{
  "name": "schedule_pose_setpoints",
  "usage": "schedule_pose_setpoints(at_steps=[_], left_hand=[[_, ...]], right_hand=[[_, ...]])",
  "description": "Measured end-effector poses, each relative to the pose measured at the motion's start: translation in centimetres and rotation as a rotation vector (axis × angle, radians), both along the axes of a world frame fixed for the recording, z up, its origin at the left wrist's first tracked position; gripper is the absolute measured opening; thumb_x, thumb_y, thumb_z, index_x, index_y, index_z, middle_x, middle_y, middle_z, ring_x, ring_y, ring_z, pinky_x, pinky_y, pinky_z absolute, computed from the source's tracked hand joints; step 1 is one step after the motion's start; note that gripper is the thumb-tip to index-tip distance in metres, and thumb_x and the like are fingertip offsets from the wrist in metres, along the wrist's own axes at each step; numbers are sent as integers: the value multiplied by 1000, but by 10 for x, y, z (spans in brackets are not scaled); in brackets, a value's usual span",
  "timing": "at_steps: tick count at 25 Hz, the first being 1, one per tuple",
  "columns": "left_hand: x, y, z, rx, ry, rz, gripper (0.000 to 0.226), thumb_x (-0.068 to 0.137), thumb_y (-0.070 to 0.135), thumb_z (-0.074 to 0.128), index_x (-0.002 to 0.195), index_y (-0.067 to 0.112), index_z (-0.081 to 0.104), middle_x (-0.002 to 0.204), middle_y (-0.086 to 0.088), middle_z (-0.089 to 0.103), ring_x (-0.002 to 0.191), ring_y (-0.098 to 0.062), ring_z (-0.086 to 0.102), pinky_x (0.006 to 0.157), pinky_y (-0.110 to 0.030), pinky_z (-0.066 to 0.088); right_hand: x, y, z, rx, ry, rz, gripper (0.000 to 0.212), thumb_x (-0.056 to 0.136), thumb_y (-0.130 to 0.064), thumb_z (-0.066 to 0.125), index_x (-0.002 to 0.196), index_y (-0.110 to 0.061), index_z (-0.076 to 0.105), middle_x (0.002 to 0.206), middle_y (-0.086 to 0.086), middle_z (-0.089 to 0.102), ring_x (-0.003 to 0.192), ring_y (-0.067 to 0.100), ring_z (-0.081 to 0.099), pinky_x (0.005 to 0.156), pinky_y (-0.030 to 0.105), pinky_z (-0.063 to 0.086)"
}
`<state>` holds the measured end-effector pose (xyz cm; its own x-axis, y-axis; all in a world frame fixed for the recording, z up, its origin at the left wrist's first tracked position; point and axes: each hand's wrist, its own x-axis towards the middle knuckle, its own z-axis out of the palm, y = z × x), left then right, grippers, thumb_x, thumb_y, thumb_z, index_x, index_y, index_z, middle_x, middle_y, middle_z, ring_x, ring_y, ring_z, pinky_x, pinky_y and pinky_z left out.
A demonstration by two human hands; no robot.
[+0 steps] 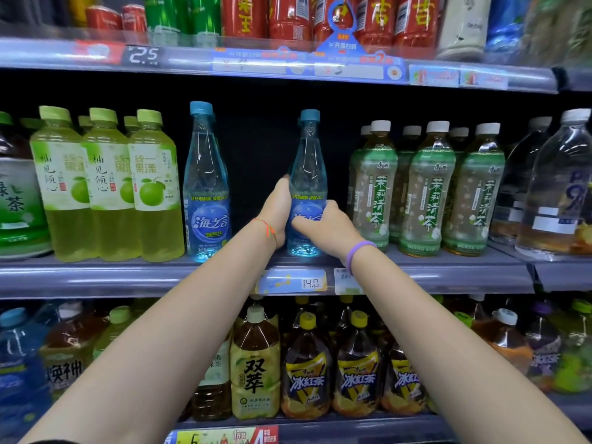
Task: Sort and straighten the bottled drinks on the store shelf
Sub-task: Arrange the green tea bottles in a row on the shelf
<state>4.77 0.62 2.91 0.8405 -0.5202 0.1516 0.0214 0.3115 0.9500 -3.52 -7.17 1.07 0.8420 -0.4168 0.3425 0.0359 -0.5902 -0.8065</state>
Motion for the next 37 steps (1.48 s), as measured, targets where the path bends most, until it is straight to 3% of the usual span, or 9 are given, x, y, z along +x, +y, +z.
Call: schedule_pose_setpoints(at_steps=[4,8,11,15,21,25,28,32,37], left_hand=[[4,-3,-1,10,33,49,46,96,50,38,93,14,67,89,-10,71,69,-22,70,62,-26,58],[4,1,-2,149,-46,218,57,97,53,36,115,9,68,109,-9,73,98,-26,70,92,-36,55],[-14,28,-7,185,-527,656,30,97,25,45,107,10,68,106,-3,66,106,-24,61,90,-32,45],[-38,85,-19,126,-1318,1102,23,84,8,53,100,8,69,110,-10,61,104,-27,56,90,-33,40],[-28,124,-27,292,-925,921,66,89,14,51,150,4,31,156,-18,28,145,-32,26,118,-40,23],[-30,126,-29,312,-788,718,72,95,23,49,157,10,15,162,-13,21,149,-25,19,121,-36,18],[-22,127,-24,281,-616,554,67,100,33,45,158,15,16,161,-10,27,148,-24,25,121,-38,21],[-13,121,-31,354,-546,572,60,102,31,39,157,18,20,166,-11,8,153,-21,5,121,-37,9],[1,110,-24,435,-390,636,71,101,42,38,159,17,5,164,-18,12,148,-35,18,117,-47,18]], right_hand=[[5,1,0,15,13,-7,49,83,-38,68,117,-13,42,104,0,61,88,14,61,77,31,53],[2,7,-3,-51,-28,-51,60,83,-38,66,127,-9,36,123,6,55,106,23,57,81,32,47],[-5,29,-14,-309,-432,-197,64,84,-29,59,140,-6,37,133,11,45,123,27,43,98,39,41],[-1,57,-15,-431,-743,-266,28,80,-14,55,107,-9,57,106,5,55,98,24,52,83,41,44],[32,112,-20,-253,-241,182,45,88,-21,63,127,-14,41,111,9,64,95,26,61,79,38,50],[41,128,-15,-283,-173,66,31,91,-21,60,112,-6,42,84,4,56,74,25,52,60,35,42],[33,126,-12,-310,-135,-88,42,90,-24,60,121,-6,39,98,7,57,90,34,61,64,36,42],[15,115,-11,-276,-143,-205,64,85,-42,67,127,-5,36,94,7,56,84,30,57,71,38,49],[11,110,-13,-308,-128,-269,72,84,-47,68,132,-5,35,88,-1,48,81,26,58,69,39,52]])
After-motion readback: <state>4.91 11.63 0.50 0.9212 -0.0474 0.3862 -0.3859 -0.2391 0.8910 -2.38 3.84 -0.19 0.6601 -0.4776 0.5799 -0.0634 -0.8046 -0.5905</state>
